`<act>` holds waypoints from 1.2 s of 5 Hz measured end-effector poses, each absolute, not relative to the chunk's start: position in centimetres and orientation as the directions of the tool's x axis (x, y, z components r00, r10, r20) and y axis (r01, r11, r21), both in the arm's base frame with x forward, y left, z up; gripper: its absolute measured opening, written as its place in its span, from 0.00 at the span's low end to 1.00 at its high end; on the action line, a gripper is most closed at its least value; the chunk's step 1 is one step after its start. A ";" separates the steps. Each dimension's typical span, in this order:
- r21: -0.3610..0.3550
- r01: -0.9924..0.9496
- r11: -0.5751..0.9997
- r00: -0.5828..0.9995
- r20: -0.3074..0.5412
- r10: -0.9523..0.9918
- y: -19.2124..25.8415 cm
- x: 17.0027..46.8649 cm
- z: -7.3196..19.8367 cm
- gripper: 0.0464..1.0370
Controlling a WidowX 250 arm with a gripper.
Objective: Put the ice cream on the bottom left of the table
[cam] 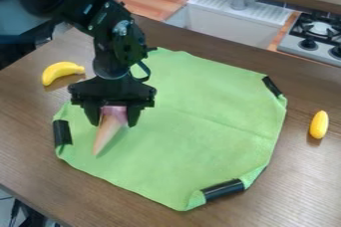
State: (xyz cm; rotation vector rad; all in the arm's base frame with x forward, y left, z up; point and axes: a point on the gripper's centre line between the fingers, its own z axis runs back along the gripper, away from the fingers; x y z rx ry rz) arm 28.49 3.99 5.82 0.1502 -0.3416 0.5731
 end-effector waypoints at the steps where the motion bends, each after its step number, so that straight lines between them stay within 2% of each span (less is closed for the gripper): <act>1: 0.058 -0.549 0.834 0.789 0.364 0.495 3.6 28.8 6.2 0.66; 2: 0.077 -0.537 0.840 0.800 0.363 0.478 2.8 29.1 6.8 0.66; 3: 0.061 -0.515 0.855 0.815 0.345 0.466 1.2 29.4 7.4 0.66; 5: -0.002 -0.408 0.913 0.864 0.323 0.386 -6.6 30.1 9.4 0.66; 6: 0.013 -0.368 0.930 0.884 0.315 0.345 -11.2 30.1 8.9 0.66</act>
